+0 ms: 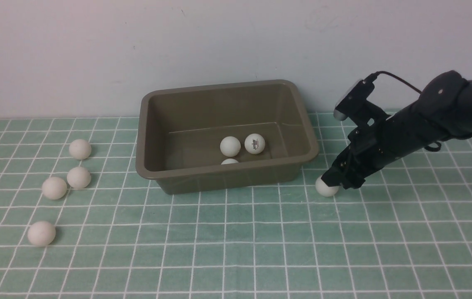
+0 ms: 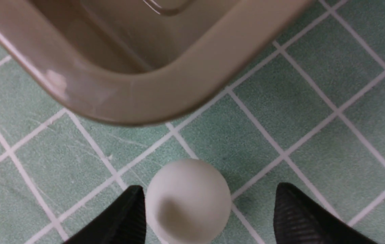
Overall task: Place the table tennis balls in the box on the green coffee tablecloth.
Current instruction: 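Reach for and grasp a ping pong ball on the table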
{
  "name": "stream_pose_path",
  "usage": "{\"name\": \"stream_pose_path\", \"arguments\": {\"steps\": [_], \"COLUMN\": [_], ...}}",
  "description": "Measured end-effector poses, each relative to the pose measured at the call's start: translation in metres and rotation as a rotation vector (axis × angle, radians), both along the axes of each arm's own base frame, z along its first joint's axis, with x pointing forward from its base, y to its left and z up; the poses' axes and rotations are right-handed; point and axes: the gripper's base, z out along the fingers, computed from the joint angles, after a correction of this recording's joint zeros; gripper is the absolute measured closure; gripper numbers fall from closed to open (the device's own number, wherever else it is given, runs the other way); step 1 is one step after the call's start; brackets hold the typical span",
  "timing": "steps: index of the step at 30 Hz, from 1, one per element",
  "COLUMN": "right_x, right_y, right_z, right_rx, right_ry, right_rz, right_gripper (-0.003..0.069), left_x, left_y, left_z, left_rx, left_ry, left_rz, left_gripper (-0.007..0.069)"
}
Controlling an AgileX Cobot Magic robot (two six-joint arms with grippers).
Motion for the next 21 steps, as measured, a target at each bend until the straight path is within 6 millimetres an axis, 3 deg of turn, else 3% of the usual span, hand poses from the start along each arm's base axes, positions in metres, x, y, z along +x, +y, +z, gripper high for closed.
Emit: {"name": "stream_pose_path", "arguments": {"steps": [12, 16, 21], "right_x": [0.012, 0.017, 0.013], "right_y": [0.006, 0.007, 0.006], "right_z": [-0.021, -0.026, -0.025], "right_rx": [0.047, 0.065, 0.044], "right_ry": [0.071, 0.112, 0.164], "right_rz": [-0.025, -0.077, -0.047], "right_gripper": [0.02, 0.0288, 0.03], "left_x": [0.0, 0.0, 0.0], "left_y": [0.0, 0.0, 0.0], "left_z": [0.0, 0.0, 0.0], "left_rx": [0.0, 0.0, 0.0], "left_ry": [0.0, 0.0, 0.0], "left_rz": [0.0, 0.0, 0.0], "left_gripper": [0.0632, 0.0632, 0.0634]}}
